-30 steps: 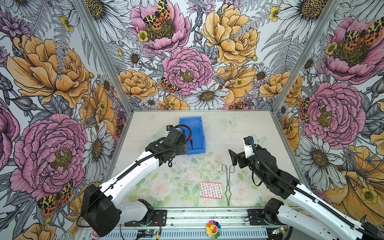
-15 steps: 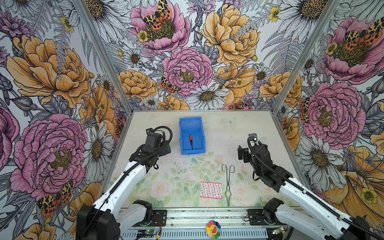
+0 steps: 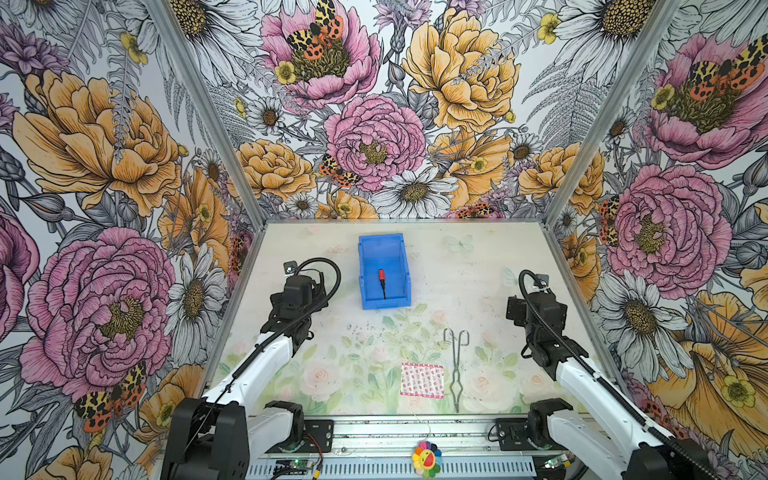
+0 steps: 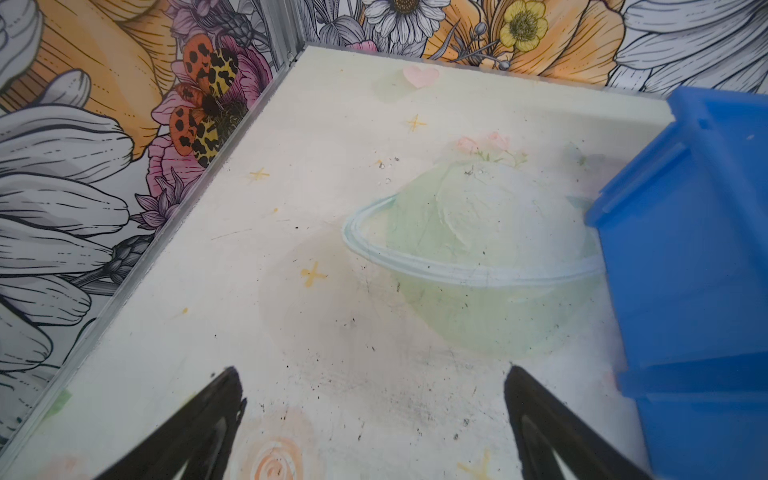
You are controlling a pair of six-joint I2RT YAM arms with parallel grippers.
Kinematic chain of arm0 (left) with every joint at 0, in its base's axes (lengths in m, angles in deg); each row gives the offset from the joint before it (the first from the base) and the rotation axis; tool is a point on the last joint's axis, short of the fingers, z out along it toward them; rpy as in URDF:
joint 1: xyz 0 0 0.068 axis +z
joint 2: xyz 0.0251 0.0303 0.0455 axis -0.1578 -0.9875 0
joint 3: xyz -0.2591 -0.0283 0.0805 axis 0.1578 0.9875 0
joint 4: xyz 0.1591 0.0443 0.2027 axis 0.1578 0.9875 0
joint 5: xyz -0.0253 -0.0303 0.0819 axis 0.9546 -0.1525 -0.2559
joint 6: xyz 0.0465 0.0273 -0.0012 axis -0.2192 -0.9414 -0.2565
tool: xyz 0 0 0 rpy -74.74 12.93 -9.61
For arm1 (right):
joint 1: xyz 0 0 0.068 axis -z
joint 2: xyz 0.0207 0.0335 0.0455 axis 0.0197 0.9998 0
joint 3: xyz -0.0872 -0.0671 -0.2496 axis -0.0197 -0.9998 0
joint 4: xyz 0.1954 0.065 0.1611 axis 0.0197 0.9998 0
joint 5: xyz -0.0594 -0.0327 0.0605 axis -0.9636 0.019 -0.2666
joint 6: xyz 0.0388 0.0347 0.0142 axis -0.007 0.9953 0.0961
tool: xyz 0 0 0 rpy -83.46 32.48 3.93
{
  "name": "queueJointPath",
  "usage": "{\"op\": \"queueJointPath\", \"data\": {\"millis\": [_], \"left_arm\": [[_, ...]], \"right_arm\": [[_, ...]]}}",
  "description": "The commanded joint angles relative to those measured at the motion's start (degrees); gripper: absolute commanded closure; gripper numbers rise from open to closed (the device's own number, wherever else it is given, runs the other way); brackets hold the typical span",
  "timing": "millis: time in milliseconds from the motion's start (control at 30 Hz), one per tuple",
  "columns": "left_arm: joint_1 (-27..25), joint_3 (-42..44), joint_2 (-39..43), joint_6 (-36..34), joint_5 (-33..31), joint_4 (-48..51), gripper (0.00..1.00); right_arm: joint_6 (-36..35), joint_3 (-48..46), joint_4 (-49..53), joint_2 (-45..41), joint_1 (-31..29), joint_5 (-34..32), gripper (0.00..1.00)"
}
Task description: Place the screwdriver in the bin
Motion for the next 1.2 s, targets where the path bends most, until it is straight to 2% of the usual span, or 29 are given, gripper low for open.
{"op": "queueJointPath", "data": {"millis": [0, 167, 367, 700, 800, 967, 1167], "left_arm": [[0.96, 4.48, -1.30, -5.74, 4.29, -16.76, 0.01], [2.56, 5.98, -6.63, -8.08, 6.32, -23.72, 0.01], [5.28, 5.62, -10.03, -7.21, 7.47, -30.13, 0.01], [7.67, 5.25, -13.82, -7.54, 9.16, -37.56, 0.01], [8.48, 5.30, -14.42, -7.61, 9.63, -38.92, 0.01], [9.30, 4.09, -16.70, -9.01, 14.29, -40.63, 0.01], [9.65, 5.96, -21.89, -8.60, 15.69, -49.41, 0.01]], "right_arm": [[-0.25, -2.05, -9.06, 1.92, 2.78, 5.01, 0.01], [0.54, -4.51, -17.57, 6.28, 4.44, 7.17, 0.00], [0.02, -4.04, -24.98, 11.59, 5.25, 9.19, 0.01], [-0.78, 1.91, -29.99, 22.86, 6.61, 11.79, 0.00], [-0.97, 3.08, -31.05, 24.66, 7.06, 12.72, 0.01], [-1.04, 4.39, -33.32, 27.28, 7.91, 14.56, 0.01], [-0.30, 5.72, -35.50, 29.75, 8.91, 15.79, 0.01]]}}
